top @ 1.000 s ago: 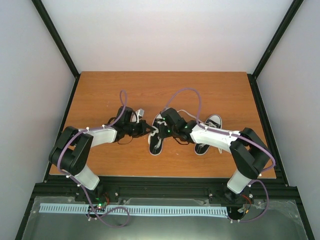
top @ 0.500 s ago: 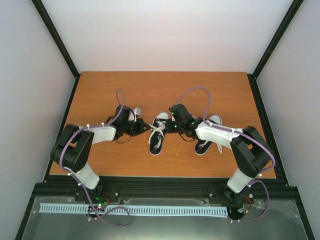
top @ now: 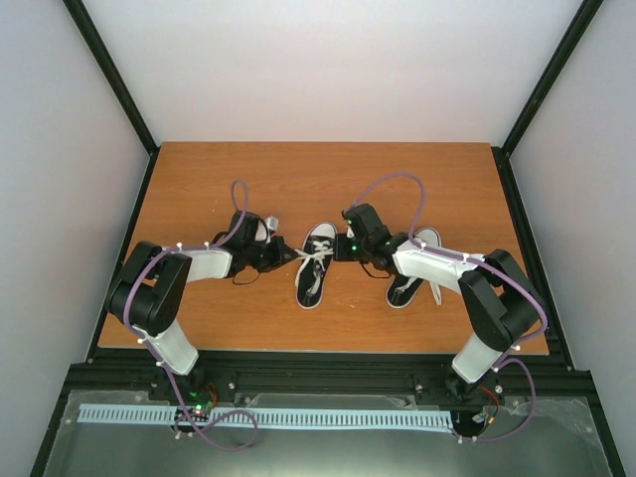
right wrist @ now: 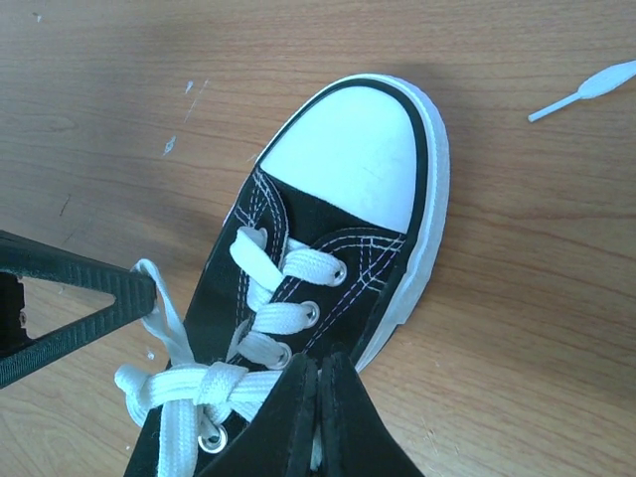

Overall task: Tie the shoes
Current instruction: Tie the shoelace on the shoe.

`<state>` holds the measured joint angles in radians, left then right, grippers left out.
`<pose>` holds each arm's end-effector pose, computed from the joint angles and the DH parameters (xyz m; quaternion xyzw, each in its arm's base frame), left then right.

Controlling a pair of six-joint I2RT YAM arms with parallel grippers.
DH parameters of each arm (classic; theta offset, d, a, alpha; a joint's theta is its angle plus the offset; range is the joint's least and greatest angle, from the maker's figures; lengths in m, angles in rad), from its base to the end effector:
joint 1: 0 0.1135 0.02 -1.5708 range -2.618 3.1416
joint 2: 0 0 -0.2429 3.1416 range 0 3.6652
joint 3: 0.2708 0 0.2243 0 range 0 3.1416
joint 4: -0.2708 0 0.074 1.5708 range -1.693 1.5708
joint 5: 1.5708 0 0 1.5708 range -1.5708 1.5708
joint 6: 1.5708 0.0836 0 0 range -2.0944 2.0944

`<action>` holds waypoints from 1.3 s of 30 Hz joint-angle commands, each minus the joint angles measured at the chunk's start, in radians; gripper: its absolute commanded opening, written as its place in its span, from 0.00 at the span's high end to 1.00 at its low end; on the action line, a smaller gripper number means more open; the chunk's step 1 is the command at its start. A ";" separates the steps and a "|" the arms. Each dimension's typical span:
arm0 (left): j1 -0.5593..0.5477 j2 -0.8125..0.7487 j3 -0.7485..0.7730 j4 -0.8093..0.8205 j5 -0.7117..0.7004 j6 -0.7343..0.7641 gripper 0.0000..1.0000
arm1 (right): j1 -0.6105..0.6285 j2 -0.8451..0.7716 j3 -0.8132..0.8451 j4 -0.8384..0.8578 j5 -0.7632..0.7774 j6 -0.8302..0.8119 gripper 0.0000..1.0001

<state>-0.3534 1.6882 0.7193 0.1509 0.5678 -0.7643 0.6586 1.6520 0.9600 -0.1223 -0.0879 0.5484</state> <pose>0.2838 -0.1526 0.1051 -0.0813 0.8950 -0.4080 0.1611 0.2742 0.2214 0.1495 -0.0673 0.9261 0.2430 0.2806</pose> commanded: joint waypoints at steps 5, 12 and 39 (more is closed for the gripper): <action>0.013 0.004 0.034 0.070 0.054 0.000 0.99 | -0.015 -0.044 -0.053 0.039 -0.014 -0.011 0.58; 0.013 -0.023 0.021 0.119 0.074 0.003 0.99 | 0.042 -0.173 -0.147 0.022 0.020 -0.066 0.27; 0.013 -0.024 0.016 0.135 0.090 -0.004 0.99 | 0.168 0.012 -0.046 0.103 0.036 -0.040 0.67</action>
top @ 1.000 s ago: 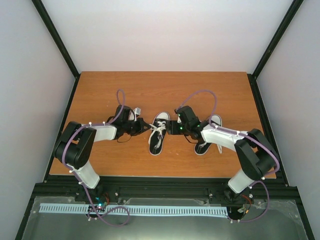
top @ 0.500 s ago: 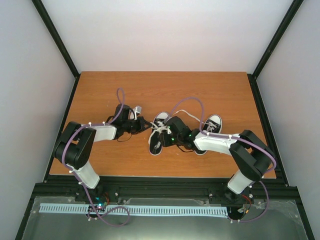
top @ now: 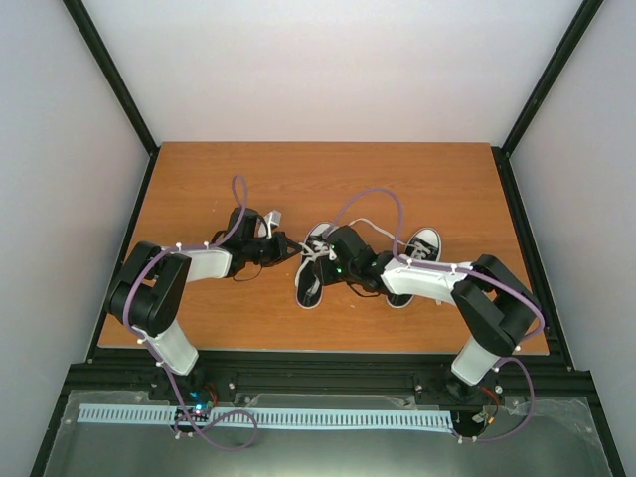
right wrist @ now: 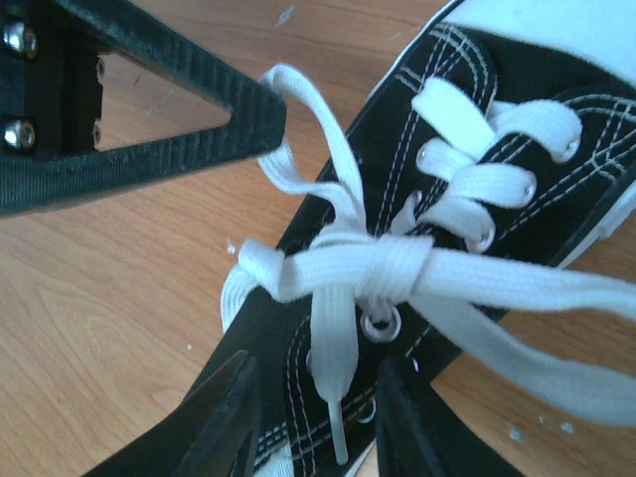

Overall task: Tie the shoes
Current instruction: Tie the shoelace on the shoe.

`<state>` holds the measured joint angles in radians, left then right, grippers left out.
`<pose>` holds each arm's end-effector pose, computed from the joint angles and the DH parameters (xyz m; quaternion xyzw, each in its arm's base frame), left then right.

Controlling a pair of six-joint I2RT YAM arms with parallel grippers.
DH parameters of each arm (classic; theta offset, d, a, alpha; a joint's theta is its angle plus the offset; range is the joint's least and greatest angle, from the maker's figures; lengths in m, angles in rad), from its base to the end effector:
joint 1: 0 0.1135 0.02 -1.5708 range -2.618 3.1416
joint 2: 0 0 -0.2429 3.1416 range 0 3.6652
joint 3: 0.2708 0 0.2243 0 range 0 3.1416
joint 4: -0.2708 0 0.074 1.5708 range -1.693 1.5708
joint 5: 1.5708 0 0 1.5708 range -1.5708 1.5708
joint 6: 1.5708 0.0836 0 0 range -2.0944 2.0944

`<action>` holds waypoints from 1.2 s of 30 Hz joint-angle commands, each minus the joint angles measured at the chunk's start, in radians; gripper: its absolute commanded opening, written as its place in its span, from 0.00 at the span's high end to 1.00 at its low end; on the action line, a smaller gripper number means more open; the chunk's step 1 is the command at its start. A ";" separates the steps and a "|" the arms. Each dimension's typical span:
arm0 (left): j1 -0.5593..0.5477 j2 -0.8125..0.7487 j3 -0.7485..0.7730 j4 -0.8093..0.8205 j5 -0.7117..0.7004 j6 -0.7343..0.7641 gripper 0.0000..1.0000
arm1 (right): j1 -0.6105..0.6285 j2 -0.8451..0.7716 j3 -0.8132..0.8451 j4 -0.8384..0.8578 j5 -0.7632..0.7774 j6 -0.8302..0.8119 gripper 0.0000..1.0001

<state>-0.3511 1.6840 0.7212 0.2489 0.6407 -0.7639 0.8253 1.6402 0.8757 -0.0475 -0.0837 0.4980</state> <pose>0.2896 -0.1593 0.1194 -0.0489 0.8718 -0.4517 0.1831 0.2273 0.2565 0.1354 -0.1665 0.9132 0.2580 0.2681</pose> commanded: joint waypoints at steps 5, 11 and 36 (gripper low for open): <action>0.011 -0.020 0.011 0.038 0.019 -0.005 0.99 | 0.002 0.044 0.053 0.037 0.021 0.013 0.77; 0.011 -0.021 0.013 0.038 0.020 -0.004 0.99 | 0.003 0.054 0.048 0.036 0.023 0.017 0.91; 0.006 -0.036 -0.003 0.051 0.083 0.021 0.50 | 0.001 -0.107 -0.165 0.029 0.022 0.053 0.97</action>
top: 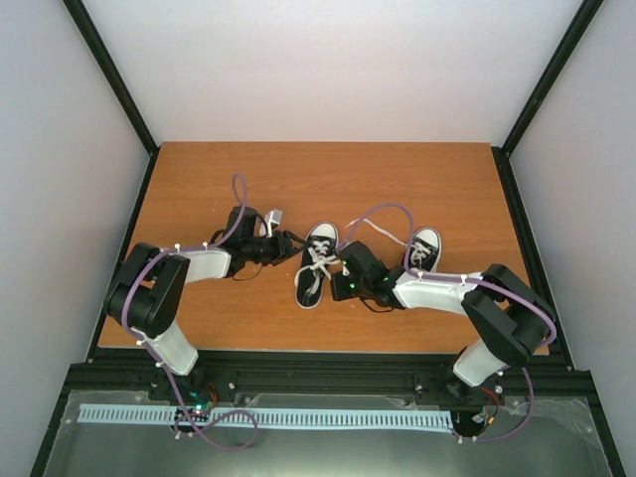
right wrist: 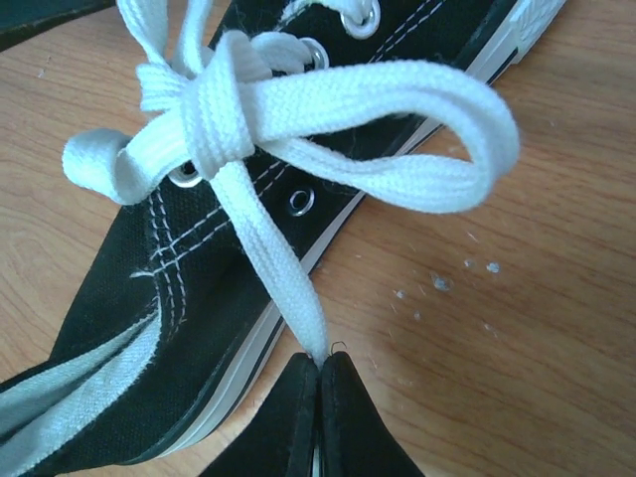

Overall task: Tie the shoes
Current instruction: Tie the shoelace on the shoe.

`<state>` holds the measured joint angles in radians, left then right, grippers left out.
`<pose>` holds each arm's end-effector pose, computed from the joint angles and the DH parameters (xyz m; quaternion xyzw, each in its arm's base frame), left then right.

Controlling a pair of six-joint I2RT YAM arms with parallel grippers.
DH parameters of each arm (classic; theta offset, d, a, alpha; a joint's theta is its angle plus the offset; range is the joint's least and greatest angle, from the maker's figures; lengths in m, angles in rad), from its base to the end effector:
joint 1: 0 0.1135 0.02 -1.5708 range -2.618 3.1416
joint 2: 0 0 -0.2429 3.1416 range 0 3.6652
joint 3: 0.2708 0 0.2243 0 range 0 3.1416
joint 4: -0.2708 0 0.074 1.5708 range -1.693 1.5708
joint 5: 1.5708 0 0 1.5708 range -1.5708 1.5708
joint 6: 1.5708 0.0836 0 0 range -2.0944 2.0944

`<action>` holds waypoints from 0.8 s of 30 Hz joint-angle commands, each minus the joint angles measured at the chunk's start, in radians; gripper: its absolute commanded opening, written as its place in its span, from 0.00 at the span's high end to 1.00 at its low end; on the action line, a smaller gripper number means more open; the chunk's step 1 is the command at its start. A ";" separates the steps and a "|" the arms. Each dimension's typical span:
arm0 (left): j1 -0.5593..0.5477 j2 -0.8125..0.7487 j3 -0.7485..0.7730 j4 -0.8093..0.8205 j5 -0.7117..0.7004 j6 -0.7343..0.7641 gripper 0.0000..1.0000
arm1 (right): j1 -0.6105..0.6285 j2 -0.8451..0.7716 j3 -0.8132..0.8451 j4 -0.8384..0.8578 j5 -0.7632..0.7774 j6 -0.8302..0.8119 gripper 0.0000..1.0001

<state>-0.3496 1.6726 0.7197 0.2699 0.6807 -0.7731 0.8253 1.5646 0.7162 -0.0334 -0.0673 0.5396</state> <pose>0.2888 -0.1613 0.1260 -0.0387 0.8624 -0.4707 0.1822 0.2038 0.2290 0.1124 -0.1452 0.9295 0.2375 0.2420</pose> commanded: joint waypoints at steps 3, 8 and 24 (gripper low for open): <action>-0.006 -0.031 0.007 0.022 0.049 0.046 0.47 | 0.002 -0.043 -0.014 0.013 0.003 0.016 0.94; -0.020 -0.010 0.028 0.017 0.052 0.047 0.47 | -0.002 -0.100 -0.049 0.014 0.008 0.025 0.72; -0.033 0.047 0.056 0.044 0.054 0.017 0.53 | -0.081 -0.076 -0.028 0.271 -0.036 0.252 0.16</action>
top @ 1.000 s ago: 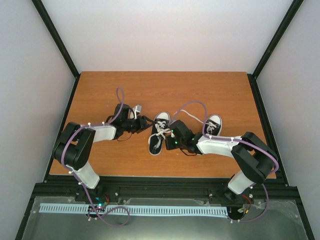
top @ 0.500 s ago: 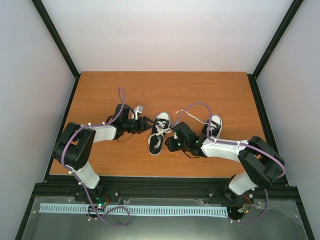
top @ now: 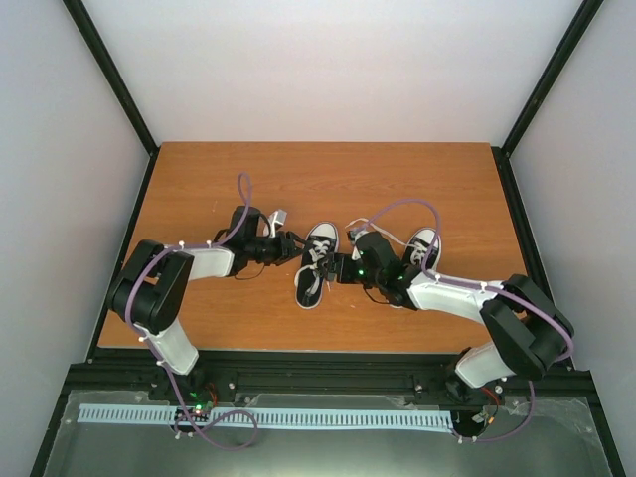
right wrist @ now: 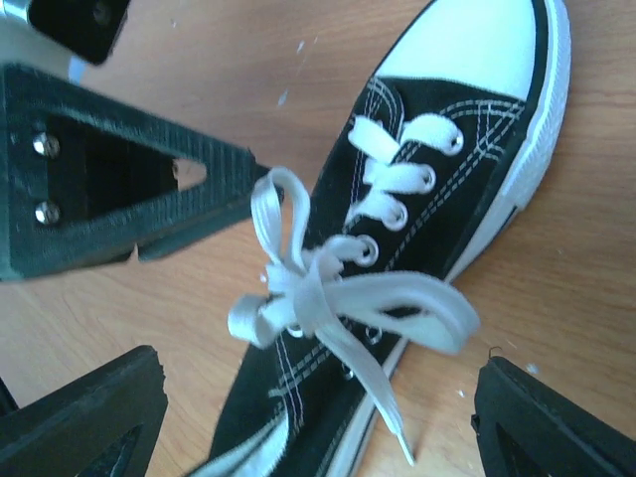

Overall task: Tie the shoes
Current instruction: Tie the shoelace on the shoe.

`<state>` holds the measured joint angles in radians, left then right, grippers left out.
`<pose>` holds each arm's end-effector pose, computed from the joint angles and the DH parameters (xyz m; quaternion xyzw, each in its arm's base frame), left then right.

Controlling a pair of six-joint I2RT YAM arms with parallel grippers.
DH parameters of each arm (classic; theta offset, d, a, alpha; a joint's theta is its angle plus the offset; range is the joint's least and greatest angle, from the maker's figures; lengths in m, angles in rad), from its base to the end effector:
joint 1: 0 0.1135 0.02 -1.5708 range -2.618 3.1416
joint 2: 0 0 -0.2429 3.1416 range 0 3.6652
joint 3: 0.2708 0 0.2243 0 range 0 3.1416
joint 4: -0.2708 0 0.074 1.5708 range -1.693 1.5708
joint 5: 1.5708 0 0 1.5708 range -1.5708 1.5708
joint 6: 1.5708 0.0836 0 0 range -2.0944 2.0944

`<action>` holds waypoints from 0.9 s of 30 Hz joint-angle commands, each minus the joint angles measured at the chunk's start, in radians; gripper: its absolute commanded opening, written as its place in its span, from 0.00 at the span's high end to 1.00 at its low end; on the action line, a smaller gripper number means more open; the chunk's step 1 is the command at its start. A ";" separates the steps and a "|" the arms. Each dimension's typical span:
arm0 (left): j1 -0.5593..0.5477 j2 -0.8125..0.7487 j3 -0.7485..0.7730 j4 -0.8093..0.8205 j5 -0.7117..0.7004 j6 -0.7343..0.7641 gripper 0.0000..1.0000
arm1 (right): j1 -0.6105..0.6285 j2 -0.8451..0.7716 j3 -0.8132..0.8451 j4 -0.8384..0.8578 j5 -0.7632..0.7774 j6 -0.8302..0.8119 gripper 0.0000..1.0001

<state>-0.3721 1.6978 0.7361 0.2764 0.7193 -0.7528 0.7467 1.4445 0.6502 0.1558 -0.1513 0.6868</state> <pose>0.2870 -0.1712 0.1249 -0.0120 0.8590 -0.4829 0.1697 0.2186 0.2194 0.1490 -0.0606 0.8893 0.3453 0.2935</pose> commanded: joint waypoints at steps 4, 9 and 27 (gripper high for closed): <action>-0.018 0.031 0.042 0.047 0.017 -0.011 0.55 | -0.004 0.087 0.041 0.107 0.077 0.167 0.22; -0.025 0.043 0.049 0.053 0.018 -0.016 0.57 | -0.004 0.106 0.021 0.137 0.125 0.232 0.29; -0.042 0.065 0.056 0.064 0.017 -0.023 0.80 | -0.006 0.166 0.010 0.200 0.178 0.344 0.55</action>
<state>-0.4049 1.7439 0.7616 0.3080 0.7280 -0.7784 0.7456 1.5993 0.6640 0.3119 -0.0257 0.9939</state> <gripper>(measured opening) 0.232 0.498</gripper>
